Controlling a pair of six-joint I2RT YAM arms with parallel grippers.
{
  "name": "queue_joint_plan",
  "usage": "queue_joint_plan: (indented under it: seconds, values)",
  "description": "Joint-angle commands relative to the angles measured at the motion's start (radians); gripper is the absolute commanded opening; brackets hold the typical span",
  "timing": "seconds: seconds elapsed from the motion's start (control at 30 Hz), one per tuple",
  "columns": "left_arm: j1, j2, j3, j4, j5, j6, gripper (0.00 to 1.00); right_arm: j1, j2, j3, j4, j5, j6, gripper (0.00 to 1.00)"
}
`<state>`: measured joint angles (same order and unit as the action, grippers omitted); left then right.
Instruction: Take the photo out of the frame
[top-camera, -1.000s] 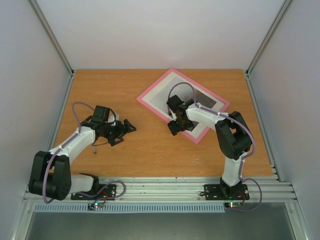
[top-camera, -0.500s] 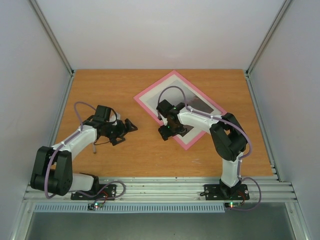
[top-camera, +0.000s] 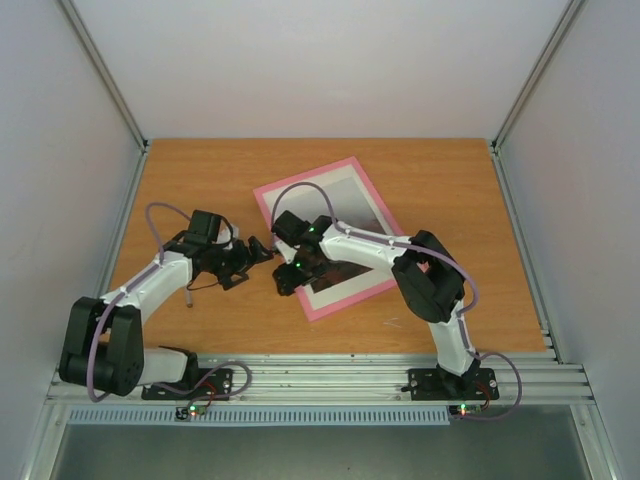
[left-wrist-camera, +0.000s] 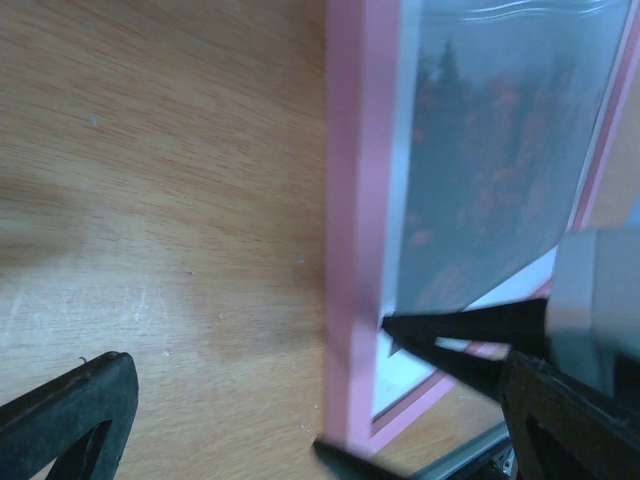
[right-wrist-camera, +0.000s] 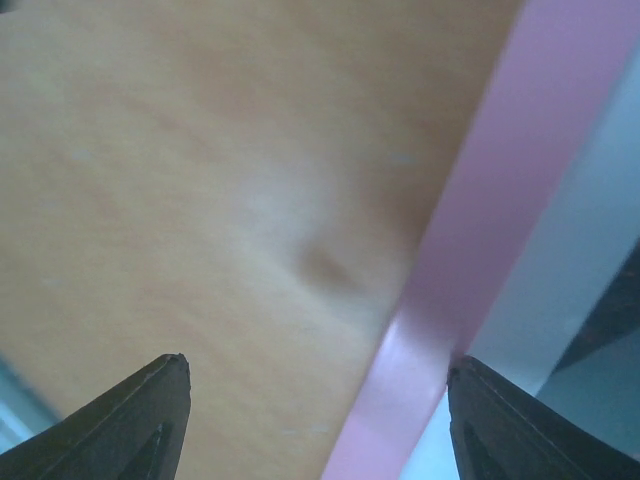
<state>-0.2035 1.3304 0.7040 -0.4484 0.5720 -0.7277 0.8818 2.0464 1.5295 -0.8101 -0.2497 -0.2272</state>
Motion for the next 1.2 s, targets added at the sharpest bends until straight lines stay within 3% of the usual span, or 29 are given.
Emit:
queue_joint_plan:
  seconds: [0.0, 0.27, 0.63, 0.83, 1.17]
  values:
    - [-0.004, -0.056, 0.000, 0.003, -0.051, -0.008, 0.99, 0.037, -0.006, 0.038, 0.053, -0.167, 0.034, 0.71]
    - [-0.023, -0.039, 0.031, -0.072, -0.115, 0.009, 0.97, 0.018, -0.172, -0.101, 0.084, 0.004, -0.033, 0.74]
    - [-0.250, 0.121, 0.149, -0.108, -0.364, 0.013, 0.93, -0.018, -0.505, -0.475, 0.142, 0.346, -0.074, 0.82]
    - [-0.368, 0.255, 0.237, -0.145, -0.475, 0.027, 0.88, -0.020, -0.635, -0.588, 0.163, 0.467, -0.068, 0.87]
    - [-0.445, 0.371, 0.267, -0.145, -0.506, 0.006, 0.72, -0.020, -0.752, -0.671, 0.208, 0.460, -0.114, 0.96]
